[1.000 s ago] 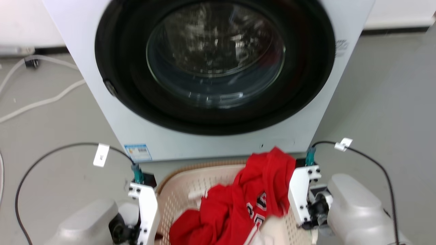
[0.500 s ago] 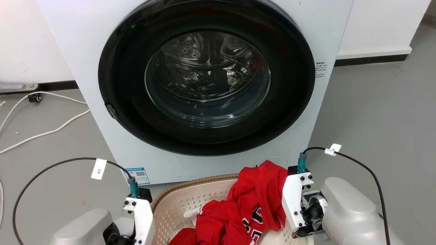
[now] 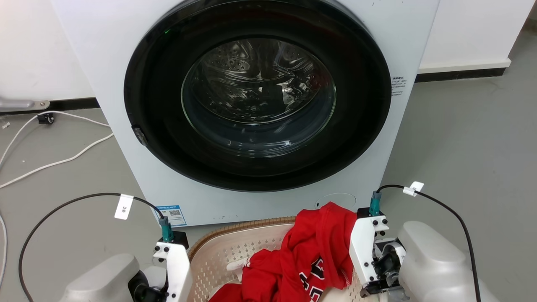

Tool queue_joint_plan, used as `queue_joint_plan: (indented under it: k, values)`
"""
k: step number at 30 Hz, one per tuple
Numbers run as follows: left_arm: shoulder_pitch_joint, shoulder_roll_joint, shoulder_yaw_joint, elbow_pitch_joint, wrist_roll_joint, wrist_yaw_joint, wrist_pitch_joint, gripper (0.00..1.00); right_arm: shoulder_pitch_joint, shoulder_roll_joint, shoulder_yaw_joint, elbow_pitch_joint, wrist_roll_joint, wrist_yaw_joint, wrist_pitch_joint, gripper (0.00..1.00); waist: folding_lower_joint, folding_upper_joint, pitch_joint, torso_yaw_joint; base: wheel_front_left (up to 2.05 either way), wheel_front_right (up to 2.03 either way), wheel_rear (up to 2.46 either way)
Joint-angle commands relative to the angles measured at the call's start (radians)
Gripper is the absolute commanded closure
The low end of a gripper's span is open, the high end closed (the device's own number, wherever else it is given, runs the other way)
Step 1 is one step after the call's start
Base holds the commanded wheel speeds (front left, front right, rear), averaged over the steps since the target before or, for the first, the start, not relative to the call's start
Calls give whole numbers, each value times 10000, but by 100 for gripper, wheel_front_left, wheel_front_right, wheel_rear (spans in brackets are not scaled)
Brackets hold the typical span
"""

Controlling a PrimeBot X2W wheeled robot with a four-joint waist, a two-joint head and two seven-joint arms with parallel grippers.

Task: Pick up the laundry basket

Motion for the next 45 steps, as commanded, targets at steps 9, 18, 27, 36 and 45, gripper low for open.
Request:
queue_joint_plan:
  k: [9, 18, 27, 36, 45]
  values:
    - [-97, 212, -135, 345, 58, 31, 265, 100, -340, -416, 142, 174, 193, -7, -166, 100, 0, 0, -38, 57, 0, 0, 0]
    - [-210, 160, -134, 400, 20, 30, 360, 100, -366, -407, 273, 315, 374, -7, -283, 100, 0, 0, -36, 144, 0, 0, 0]
    - [-158, 181, -136, 436, -17, 30, 429, 100, -398, -406, 493, 400, 634, -7, -344, 100, 0, 0, -71, 149, 0, 0, 0]
    - [-92, 191, -136, 430, -5, 30, 456, 100, -385, -407, 657, 467, 777, -7, -379, 100, 0, 0, -99, 118, 0, 0, 0]
    - [34, 174, -139, 454, -15, 30, 436, 100, -390, -407, 805, 571, 872, -7, -458, 100, 0, 0, -133, 113, 0, 0, 0]
